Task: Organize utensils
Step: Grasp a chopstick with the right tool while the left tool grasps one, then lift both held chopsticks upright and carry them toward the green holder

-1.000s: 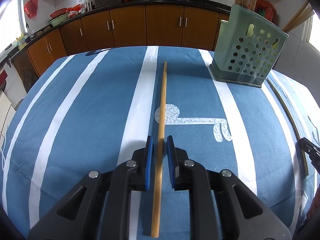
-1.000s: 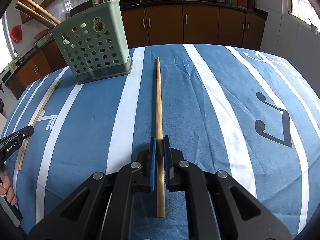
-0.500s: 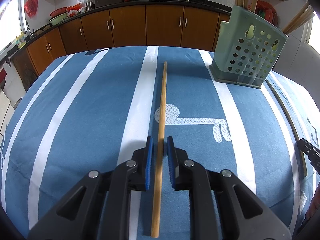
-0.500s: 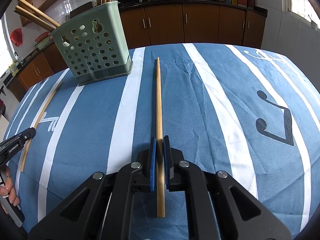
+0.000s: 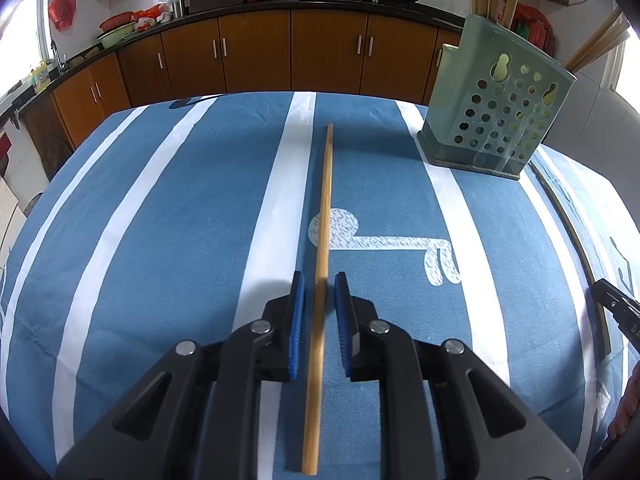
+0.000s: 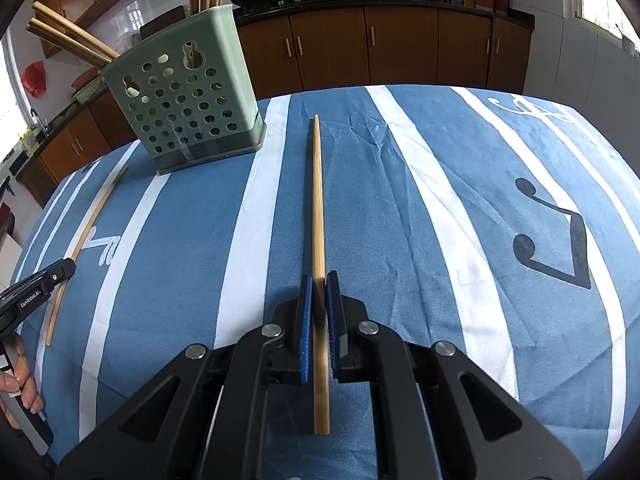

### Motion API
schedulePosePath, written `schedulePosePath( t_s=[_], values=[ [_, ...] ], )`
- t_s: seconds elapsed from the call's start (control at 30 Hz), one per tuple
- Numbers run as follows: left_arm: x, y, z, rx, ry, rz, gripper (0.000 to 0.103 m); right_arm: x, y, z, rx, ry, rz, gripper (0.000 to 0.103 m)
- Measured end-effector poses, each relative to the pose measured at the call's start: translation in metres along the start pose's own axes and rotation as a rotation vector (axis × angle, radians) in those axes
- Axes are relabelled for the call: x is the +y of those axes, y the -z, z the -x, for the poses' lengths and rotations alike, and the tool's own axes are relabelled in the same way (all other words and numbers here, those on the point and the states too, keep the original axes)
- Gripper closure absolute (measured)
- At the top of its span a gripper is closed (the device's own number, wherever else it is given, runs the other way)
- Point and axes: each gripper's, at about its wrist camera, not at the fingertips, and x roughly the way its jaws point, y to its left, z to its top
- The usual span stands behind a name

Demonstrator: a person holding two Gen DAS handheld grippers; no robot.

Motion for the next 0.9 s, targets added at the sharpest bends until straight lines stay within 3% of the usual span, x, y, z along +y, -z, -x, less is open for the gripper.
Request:
schedulePosePath(
  t_s=[0.1, 0.23, 0.37, 0.47, 0.6, 0.73, 0.9],
  values=[
    [-0.001, 0.0, 0.0, 0.0, 0.009, -0.008, 0.08, 0.0, 0.0, 0.0, 0.0, 0.001, 0.001, 0.095],
    [-0.006, 0.006, 0.005, 0.006, -0.001, -0.071, 0.079, 0.005, 0.003, 0.003, 0.002, 0.031, 0.03, 0.094],
    [-0.003, 0.017, 0.013, 0.007, 0.011, -0.067, 0.079, 0.003, 0.008, 0.007, 0.003, 0.022, 0.022, 0.095],
    [-0.006, 0.024, 0.018, 0.007, 0.007, -0.088, 0.081, 0.003, 0.009, 0.008, 0.002, 0.025, 0.029, 0.095],
    [-0.006, 0.028, 0.022, 0.008, 0.01, -0.092, 0.095, 0.001, 0.009, 0.012, -0.004, 0.031, 0.036, 0.095],
    [-0.001, 0.025, 0.028, 0.01, 0.02, -0.082, 0.095, -0.005, 0.001, 0.033, -0.071, 0.028, 0.013, 0.095],
    [0.003, 0.012, 0.054, -0.067, 0.031, -0.069, 0.095, -0.01, -0.014, 0.061, -0.16, 0.026, -0.004, 0.095]
  ],
)
